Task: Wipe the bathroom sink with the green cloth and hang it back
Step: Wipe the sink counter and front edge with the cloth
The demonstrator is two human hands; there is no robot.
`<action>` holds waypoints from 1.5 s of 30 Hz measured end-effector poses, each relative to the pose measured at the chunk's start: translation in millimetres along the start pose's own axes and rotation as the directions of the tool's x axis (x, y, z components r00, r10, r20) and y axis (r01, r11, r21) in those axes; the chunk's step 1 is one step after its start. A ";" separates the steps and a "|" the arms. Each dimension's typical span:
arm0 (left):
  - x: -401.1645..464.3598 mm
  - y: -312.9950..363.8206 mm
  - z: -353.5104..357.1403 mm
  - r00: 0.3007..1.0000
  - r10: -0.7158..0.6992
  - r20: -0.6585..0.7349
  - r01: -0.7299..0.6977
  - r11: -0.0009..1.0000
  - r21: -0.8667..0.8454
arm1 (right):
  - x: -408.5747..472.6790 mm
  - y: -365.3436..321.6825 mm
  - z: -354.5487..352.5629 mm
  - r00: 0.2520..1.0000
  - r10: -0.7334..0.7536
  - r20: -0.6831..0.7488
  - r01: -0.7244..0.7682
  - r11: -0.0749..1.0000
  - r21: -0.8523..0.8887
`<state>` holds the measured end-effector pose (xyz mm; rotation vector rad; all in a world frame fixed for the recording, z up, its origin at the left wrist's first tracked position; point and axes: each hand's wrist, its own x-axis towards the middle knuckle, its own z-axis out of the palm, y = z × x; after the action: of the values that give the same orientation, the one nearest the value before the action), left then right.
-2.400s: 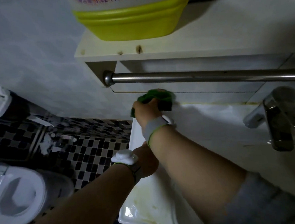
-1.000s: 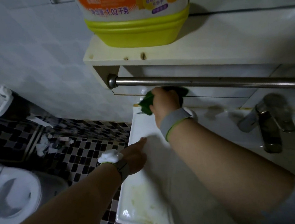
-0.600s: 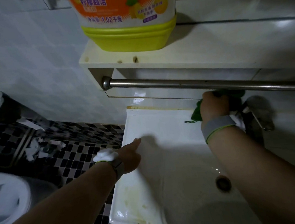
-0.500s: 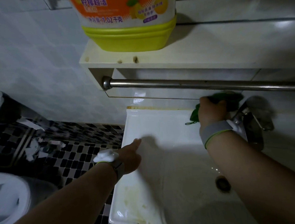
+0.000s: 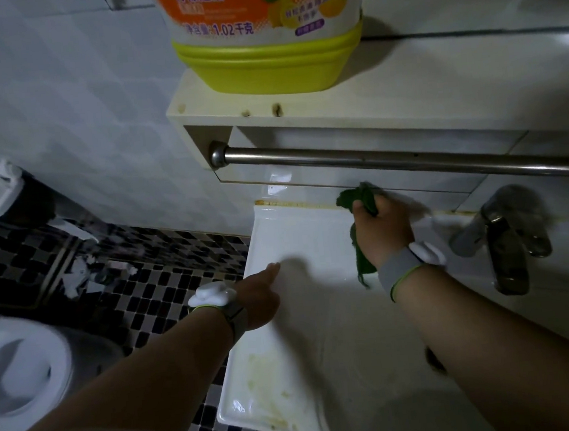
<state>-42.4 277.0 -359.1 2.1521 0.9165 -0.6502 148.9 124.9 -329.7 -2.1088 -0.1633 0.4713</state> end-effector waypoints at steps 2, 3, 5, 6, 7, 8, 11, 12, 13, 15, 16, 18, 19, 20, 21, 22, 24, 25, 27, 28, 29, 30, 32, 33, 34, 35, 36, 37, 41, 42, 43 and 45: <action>0.9 -2.8 1.4 1.000 0.002 -0.005 -0.002 1.000 -0.028 | 0.6 7.2 5.8 0.983 -0.180 -0.018 0.177 0.975 -0.132; 0.6 -2.8 1.9 1.000 0.004 -0.012 -0.004 1.000 -0.023 | -0.8 12.6 8.0 0.959 -0.283 -0.022 0.271 0.937 -0.219; -1.1 -0.6 2.7 0.999 -0.009 -0.035 0.007 0.998 -0.057 | -7.2 19.9 15.2 0.880 -0.465 0.103 0.458 0.770 -0.444; -3.6 0.9 2.4 0.999 -0.005 -0.049 0.002 0.998 -0.066 | -11.9 22.3 21.5 0.836 -0.497 0.234 0.540 0.665 -0.516; -6.0 4.4 2.6 0.998 0.002 -0.062 -0.004 0.999 -0.040 | -14.8 27.2 26.9 0.791 -0.475 0.385 0.611 0.580 -0.538; -10.5 7.7 0.5 0.997 0.013 -0.077 -0.013 1.000 -0.002 | -20.4 29.5 32.7 0.751 -0.404 0.522 0.656 0.546 -0.521; -12.1 8.7 -1.8 0.991 0.064 -0.117 -0.063 0.998 0.020 | -41.7 44.8 50.3 0.620 -0.284 0.731 0.731 0.548 -0.407; -13.4 7.2 -3.4 0.987 0.065 -0.149 -0.066 0.998 0.002 | -49.8 47.0 54.7 0.590 -0.307 0.747 0.756 0.535 -0.377; -14.2 6.8 -5.2 0.981 0.049 -0.189 -0.049 0.999 0.004 | -54.8 47.3 57.3 0.584 -0.334 0.740 0.760 0.545 -0.354; -15.5 0.9 -4.7 0.967 -0.010 -0.253 0.028 0.997 0.068 | -57.3 44.0 62.5 0.636 -0.333 0.696 0.709 0.609 -0.356; -17.1 -1.3 -4.3 0.959 -0.027 -0.283 0.052 0.995 0.083 | -55.6 42.8 65.5 0.653 -0.336 0.679 0.695 0.622 -0.360; -18.3 -6.8 -2.0 0.943 -0.015 -0.333 0.037 0.997 0.060 | -48.8 45.7 69.6 0.638 -0.344 0.689 0.725 0.570 -0.387; -19.5 -9.9 -1.5 0.943 -0.017 -0.332 0.030 0.999 0.033 | -44.5 47.3 72.3 0.621 -0.329 0.711 0.746 0.527 -0.407; -20.6 -14.0 -2.5 0.950 -0.021 -0.312 0.027 1.000 0.013 | -38.9 47.3 75.0 0.616 -0.313 0.723 0.755 0.496 -0.429; -21.3 -15.0 -3.2 0.960 -0.031 -0.279 0.029 0.999 -0.013 | -31.2 46.0 74.8 0.632 -0.292 0.718 0.747 0.476 -0.465; -21.6 -18.2 -4.0 0.968 -0.059 -0.243 0.049 0.998 -0.048 | -23.1 41.4 77.5 0.651 -0.271 0.709 0.734 0.462 -0.497; -21.3 -29.6 -2.4 0.978 -0.114 -0.173 0.091 0.986 -0.137 | -9.3 30.8 87.1 0.685 -0.219 0.695 0.700 0.462 -0.544; -22.5 -30.4 -2.7 0.982 -0.111 -0.150 0.084 0.981 -0.178 | -5.3 28.2 89.4 0.707 -0.199 0.679 0.678 0.464 -0.569; -24.2 -34.5 -1.7 0.983 -0.112 -0.144 0.075 0.968 -0.238 | -8.3 27.8 99.7 0.740 -0.210 0.639 0.651 0.461 -0.603; -26.6 -33.2 -1.2 0.984 -0.114 -0.137 0.072 0.957 -0.279 | -14.1 29.7 104.1 0.752 -0.231 0.618 0.644 0.461 -0.611; -27.9 -33.0 -2.4 0.983 -0.122 -0.140 0.068 0.938 -0.339 | -19.5 31.4 109.6 0.753 -0.254 0.607 0.646 0.461 -0.608; -32.7 -31.8 -4.3 0.981 -0.115 -0.158 0.047 0.923 -0.381 | -27.7 32.2 115.7 0.735 -0.270 0.622 0.667 0.453 -0.592; -36.9 -29.9 -5.2 0.972 -0.126 -0.198 0.035 0.911 -0.410 | -45.7 34.0 126.5 0.653 -0.289 0.700 0.745 0.408 -0.527; -37.1 -32.7 -6.1 0.966 -0.145 -0.214 0.048 0.914 -0.404 | -56.9 35.3 133.2 0.601 -0.298 0.741 0.788 0.378 -0.487; -37.8 -35.5 -5.8 0.961 -0.174 -0.213 0.085 0.925 -0.370 | -68.1 38.6 138.9 0.553 -0.306 0.775 0.822 0.349 -0.449; -37.8 -37.4 -5.5 0.951 -0.221 -0.217 0.137 0.929 -0.343 | -77.5 43.3 143.3 0.513 -0.320 0.797 0.849 0.324 -0.417; -36.0 -40.2 -2.9 0.935 -0.270 -0.230 0.185 0.925 -0.333 | -84.1 48.8 146.4 0.482 -0.340 0.808 0.869 0.299 -0.393; -36.2 -42.3 -1.3 0.919 -0.312 -0.240 0.224 0.916 -0.333 | -86.9 53.8 147.9 0.455 -0.362 0.814 0.886 0.278 -0.371; -37.0 -50.9 -1.2 0.941 -0.216 -0.261 0.154 0.958 -0.241 | -71.3 52.2 140.1 0.380 -0.393 0.837 0.922 0.231 -0.310; -38.2 -51.5 -0.9 0.958 -0.145 -0.248 0.093 0.973 -0.209 | -64.4 49.8 137.2 0.388 -0.395 0.833 0.920 0.226 -0.321; -38.3 -53.0 -2.7 0.968 -0.081 -0.238 0.036 0.982 -0.185 | -55.9 45.0 135.7 0.416 -0.400 0.817 0.908 0.230 -0.350; -38.2 -51.3 -0.6 0.982 -0.034 -0.188 0.007 0.990 -0.142 | -36.8 41.0 127.8 0.523 -0.381 0.762 0.851 0.282 -0.443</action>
<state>-105.2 287.6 -354.0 2.1062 1.0542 -0.3810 62.3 191.1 -416.3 -2.3804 -1.8757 0.4762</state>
